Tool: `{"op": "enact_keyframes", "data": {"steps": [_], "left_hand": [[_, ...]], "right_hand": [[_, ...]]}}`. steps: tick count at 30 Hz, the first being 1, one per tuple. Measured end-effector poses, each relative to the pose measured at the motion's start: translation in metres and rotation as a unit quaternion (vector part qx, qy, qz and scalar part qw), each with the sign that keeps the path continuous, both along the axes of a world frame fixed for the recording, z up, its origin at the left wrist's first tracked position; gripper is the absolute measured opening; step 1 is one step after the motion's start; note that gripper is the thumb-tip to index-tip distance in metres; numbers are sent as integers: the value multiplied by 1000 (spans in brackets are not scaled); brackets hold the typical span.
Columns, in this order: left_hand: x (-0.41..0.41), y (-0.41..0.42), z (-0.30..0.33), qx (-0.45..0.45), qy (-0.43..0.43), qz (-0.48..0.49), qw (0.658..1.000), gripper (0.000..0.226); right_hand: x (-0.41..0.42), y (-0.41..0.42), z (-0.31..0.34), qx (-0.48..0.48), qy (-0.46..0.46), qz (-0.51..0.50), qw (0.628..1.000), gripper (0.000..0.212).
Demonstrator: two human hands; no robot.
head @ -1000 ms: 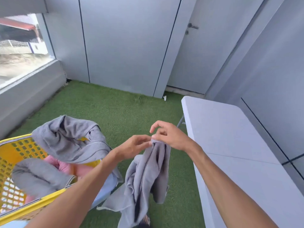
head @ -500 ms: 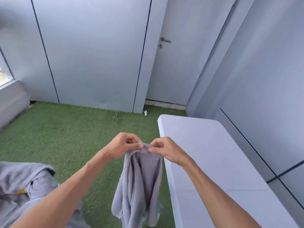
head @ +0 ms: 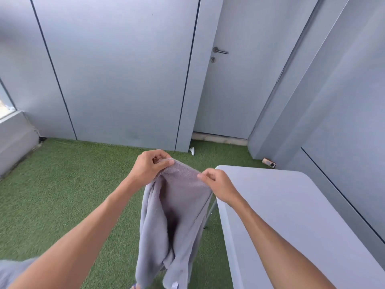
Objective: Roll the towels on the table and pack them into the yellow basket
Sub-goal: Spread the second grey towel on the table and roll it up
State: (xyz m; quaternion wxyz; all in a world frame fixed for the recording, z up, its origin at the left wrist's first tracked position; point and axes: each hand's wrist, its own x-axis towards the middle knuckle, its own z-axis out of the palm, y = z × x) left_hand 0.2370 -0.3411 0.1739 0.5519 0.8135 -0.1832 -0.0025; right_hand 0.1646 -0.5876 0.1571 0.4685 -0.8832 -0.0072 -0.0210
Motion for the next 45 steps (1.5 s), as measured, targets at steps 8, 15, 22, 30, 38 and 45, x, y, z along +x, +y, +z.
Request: {"op": "enact_keyframes", "data": {"steps": [8, 15, 22, 30, 38, 45], "left_hand": [[137, 10, 9, 12, 59, -89, 994, 42], [220, -47, 53, -29, 9, -107, 994, 34], [321, -105, 47, 116, -47, -69, 990, 20], [380, -222, 54, 21, -62, -138, 988, 14], [439, -235, 56, -41, -55, -100, 993, 15], [473, -215, 59, -13, -76, -44, 996, 12]], "right_hand": [[138, -54, 64, -68, -168, -171, 969, 18], [218, -79, 44, -30, -114, -195, 974, 13], [301, -115, 87, 0, -183, -155, 971, 14], [396, -152, 88, -3, -130, -34, 991, 16], [420, -201, 30, 42, 47, 36, 997, 20], [437, -208, 28, 39, 24, -12, 999, 23]]}}
